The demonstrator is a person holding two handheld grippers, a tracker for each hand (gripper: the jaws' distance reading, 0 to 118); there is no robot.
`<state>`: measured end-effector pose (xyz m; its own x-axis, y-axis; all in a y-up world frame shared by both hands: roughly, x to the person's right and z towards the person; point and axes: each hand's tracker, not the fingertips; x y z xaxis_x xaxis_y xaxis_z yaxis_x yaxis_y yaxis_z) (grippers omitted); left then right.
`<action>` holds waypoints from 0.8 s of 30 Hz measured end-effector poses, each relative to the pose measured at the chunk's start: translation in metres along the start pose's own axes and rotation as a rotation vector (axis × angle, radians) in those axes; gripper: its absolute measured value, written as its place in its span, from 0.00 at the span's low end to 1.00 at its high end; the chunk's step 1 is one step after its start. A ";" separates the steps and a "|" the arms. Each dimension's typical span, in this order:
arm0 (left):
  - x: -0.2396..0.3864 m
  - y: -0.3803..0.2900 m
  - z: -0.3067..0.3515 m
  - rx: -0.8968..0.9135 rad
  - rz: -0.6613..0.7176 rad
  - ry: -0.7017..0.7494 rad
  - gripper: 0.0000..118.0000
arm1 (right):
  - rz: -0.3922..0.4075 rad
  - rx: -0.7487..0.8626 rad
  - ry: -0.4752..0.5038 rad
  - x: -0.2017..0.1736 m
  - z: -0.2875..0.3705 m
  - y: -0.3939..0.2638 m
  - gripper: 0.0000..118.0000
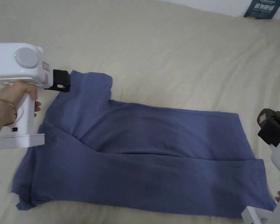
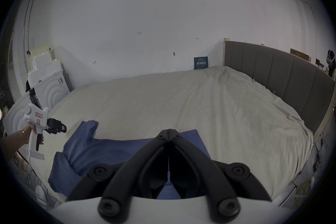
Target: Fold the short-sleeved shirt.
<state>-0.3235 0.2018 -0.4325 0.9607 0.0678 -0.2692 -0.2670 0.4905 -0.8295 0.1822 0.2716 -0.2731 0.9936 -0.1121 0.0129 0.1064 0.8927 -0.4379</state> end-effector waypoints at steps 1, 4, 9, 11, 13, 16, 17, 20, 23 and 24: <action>0.000 0.001 -0.009 -0.014 0.014 0.010 0.86 | 0.011 -0.012 -0.009 0.001 -0.004 -0.001 0.02; 0.002 0.001 -0.028 -0.034 0.017 0.010 0.84 | 0.017 -0.044 -0.025 0.003 -0.016 -0.003 0.02; 0.015 0.003 -0.047 -0.071 -0.055 0.023 0.48 | 0.017 -0.070 -0.050 0.009 -0.032 -0.005 0.02; 0.018 0.001 -0.051 -0.090 -0.066 0.013 0.24 | 0.017 -0.076 -0.057 0.009 -0.036 -0.005 0.02; 0.022 -0.002 -0.054 -0.112 -0.071 0.017 0.11 | 0.014 -0.082 -0.058 0.010 -0.038 -0.006 0.02; 0.022 -0.004 -0.049 -0.100 -0.091 0.020 0.00 | 0.019 -0.087 -0.058 0.009 -0.039 -0.007 0.02; 0.022 -0.004 -0.046 -0.092 -0.086 0.021 0.00 | 0.020 -0.089 -0.056 0.010 -0.039 -0.007 0.02; 0.021 -0.005 -0.029 -0.044 -0.079 0.012 0.00 | 0.024 -0.103 -0.046 0.009 -0.040 -0.006 0.02; 0.019 -0.005 -0.009 0.022 -0.081 -0.006 0.00 | 0.021 -0.119 -0.019 0.012 -0.046 0.005 0.02; 0.019 -0.005 -0.003 0.031 -0.082 -0.011 0.00 | 0.033 -0.128 -0.012 0.013 -0.050 0.011 0.02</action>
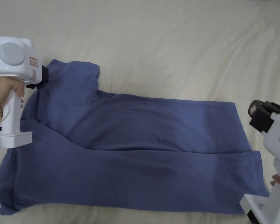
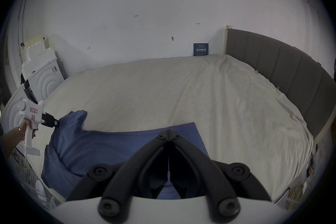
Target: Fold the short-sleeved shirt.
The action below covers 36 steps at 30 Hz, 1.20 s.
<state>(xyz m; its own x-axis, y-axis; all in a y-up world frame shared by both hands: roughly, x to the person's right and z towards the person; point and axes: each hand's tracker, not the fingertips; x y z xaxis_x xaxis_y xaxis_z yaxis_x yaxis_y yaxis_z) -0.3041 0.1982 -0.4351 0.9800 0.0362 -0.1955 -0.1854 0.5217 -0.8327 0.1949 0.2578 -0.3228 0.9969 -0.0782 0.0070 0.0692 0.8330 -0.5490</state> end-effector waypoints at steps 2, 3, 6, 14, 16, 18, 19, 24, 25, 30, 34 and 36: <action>-0.001 0.001 0.011 0.031 0.004 -0.005 0.00 | 0.041 -0.035 0.004 0.005 -0.011 0.015 0.02; -0.001 0.000 0.015 0.045 0.010 -0.013 0.00 | 0.041 -0.048 0.011 0.007 -0.017 0.024 0.03; -0.001 -0.003 0.025 0.066 0.023 -0.022 0.00 | -0.017 -0.199 0.019 0.020 -0.046 0.053 0.38; 0.003 -0.004 0.032 0.074 0.066 -0.022 0.00 | 0.008 -0.459 -0.051 0.039 -0.142 0.075 0.98; 0.005 -0.004 0.032 0.076 0.077 -0.021 0.00 | -0.001 -0.544 -0.100 0.046 -0.168 0.067 0.98; 0.009 -0.003 0.032 0.073 0.086 -0.023 0.00 | -0.033 -0.591 -0.114 0.054 -0.186 0.056 0.98; 0.010 -0.004 0.031 0.072 0.087 -0.024 0.00 | -0.061 -0.605 -0.117 0.058 -0.194 0.052 0.98; 0.001 0.002 0.012 0.060 0.088 -0.017 0.00 | -0.105 -0.616 -0.125 0.069 -0.218 0.038 0.91; 0.000 0.002 0.009 0.056 0.091 -0.019 0.00 | -0.104 -0.615 -0.128 0.069 -0.220 0.037 0.87; -0.007 0.003 -0.011 0.042 0.119 -0.020 0.00 | -0.108 -0.607 -0.104 0.066 -0.228 0.035 0.56; -0.010 0.003 -0.020 0.029 0.127 -0.022 0.00 | -0.048 -0.634 -0.108 0.056 -0.232 0.026 0.37; -0.012 0.003 -0.022 0.027 0.129 -0.022 0.00 | -0.048 -0.630 -0.104 0.057 -0.232 0.026 0.24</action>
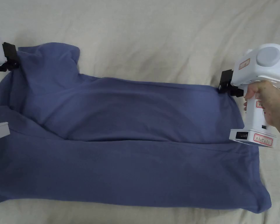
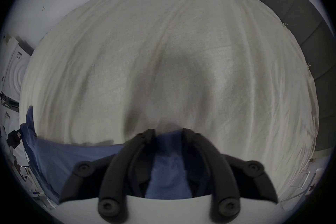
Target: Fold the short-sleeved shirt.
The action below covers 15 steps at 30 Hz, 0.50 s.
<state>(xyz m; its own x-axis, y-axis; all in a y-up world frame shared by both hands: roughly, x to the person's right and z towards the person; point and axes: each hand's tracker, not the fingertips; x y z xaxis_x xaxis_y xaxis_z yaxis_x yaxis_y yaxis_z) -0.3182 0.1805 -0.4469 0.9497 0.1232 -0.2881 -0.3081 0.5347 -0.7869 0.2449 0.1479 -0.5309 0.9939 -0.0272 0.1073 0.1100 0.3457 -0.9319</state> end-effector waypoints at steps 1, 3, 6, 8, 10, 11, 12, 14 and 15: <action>-0.001 0.000 -0.001 -0.001 0.001 0.001 0.00 | -0.011 0.002 0.001 -0.001 0.001 0.001 0.13; 0.002 -0.003 0.004 -0.001 0.005 0.002 0.00 | -0.028 0.005 0.018 -0.001 0.008 0.002 0.09; 0.001 -0.004 0.009 0.002 0.019 -0.002 0.00 | 0.024 0.028 0.010 -0.001 0.023 0.003 0.08; -0.001 -0.002 0.016 0.009 0.027 -0.012 0.00 | 0.016 0.054 0.031 0.003 0.039 0.003 0.08; -0.001 -0.003 0.026 0.019 0.031 -0.015 0.00 | -0.018 0.089 0.072 0.008 0.058 0.002 0.08; -0.002 -0.003 0.033 0.026 0.032 -0.021 0.00 | -0.025 0.105 0.093 0.011 0.069 0.001 0.08; -0.003 -0.003 0.038 0.033 0.034 -0.027 0.00 | -0.021 0.122 0.105 0.013 0.078 -0.002 0.08; -0.003 -0.005 0.056 0.055 0.035 -0.040 0.00 | -0.008 0.155 0.114 0.017 0.100 -0.010 0.08; -0.005 -0.006 0.063 0.065 0.032 -0.047 0.00 | -0.002 0.169 0.121 0.019 0.109 -0.014 0.08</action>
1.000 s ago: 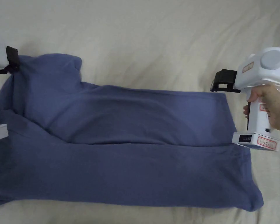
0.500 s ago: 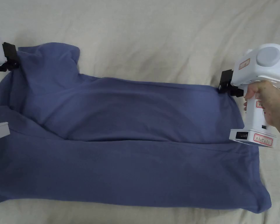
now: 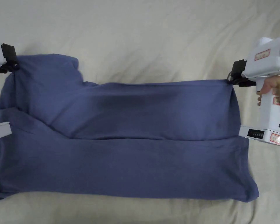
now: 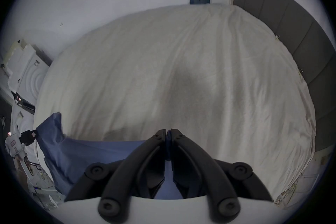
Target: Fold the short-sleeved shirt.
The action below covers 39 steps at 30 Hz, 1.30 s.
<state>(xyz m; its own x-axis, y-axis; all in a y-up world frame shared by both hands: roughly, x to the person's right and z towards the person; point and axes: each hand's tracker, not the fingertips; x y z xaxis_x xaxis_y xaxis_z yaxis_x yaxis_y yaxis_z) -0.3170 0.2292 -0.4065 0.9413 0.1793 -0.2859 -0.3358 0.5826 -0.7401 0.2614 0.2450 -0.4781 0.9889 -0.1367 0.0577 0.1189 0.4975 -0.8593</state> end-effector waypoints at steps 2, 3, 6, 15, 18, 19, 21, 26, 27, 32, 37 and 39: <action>-0.003 -0.004 0.018 0.024 -0.003 -0.014 0.00 | 0.007 0.035 0.007 0.003 0.022 -0.008 0.08; -0.004 -0.006 0.026 0.033 -0.003 -0.022 0.00 | 0.008 0.049 0.013 0.005 0.031 -0.012 0.08; -0.010 -0.018 0.055 0.079 -0.009 -0.058 0.00 | -0.006 0.088 0.030 0.015 0.059 -0.030 0.08; -0.033 -0.089 0.117 0.125 -0.031 -0.118 0.00 | -0.032 0.137 0.058 0.050 0.100 -0.109 0.08; -0.043 -0.123 0.119 0.103 -0.021 -0.112 0.00 | -0.068 0.120 0.057 0.057 0.101 -0.140 0.08; -0.046 -0.135 0.117 0.088 -0.008 -0.111 0.00 | -0.085 0.112 0.062 0.061 0.099 -0.151 0.08; -0.052 -0.157 0.114 0.060 0.028 -0.116 0.00 | -0.122 0.099 0.061 0.067 0.097 -0.171 0.08; -0.067 -0.207 0.099 -0.004 0.076 -0.090 0.00 | -0.137 0.049 0.040 0.082 0.084 -0.216 0.08; -0.064 -0.215 0.101 -0.021 0.089 -0.087 0.00 | -0.141 0.037 0.036 0.083 0.081 -0.224 0.08; -0.066 -0.243 0.093 -0.064 0.114 -0.064 0.00 | -0.149 -0.024 -0.009 0.084 0.060 -0.255 0.08; -0.066 -0.243 0.097 -0.081 0.112 -0.056 0.00 | -0.155 -0.012 -0.030 0.081 0.055 -0.258 0.09; -0.067 -0.236 0.102 -0.077 0.107 -0.044 0.06 | -0.151 0.003 -0.037 0.080 0.062 -0.253 0.28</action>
<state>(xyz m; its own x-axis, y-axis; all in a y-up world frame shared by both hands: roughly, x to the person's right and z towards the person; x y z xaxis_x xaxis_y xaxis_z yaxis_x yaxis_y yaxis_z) -0.2969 0.1603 -0.1506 0.8998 0.2727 -0.3405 -0.4347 0.4962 -0.7515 0.3160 0.1612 -0.2245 0.9624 -0.1785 0.2048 0.2666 0.4765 -0.8378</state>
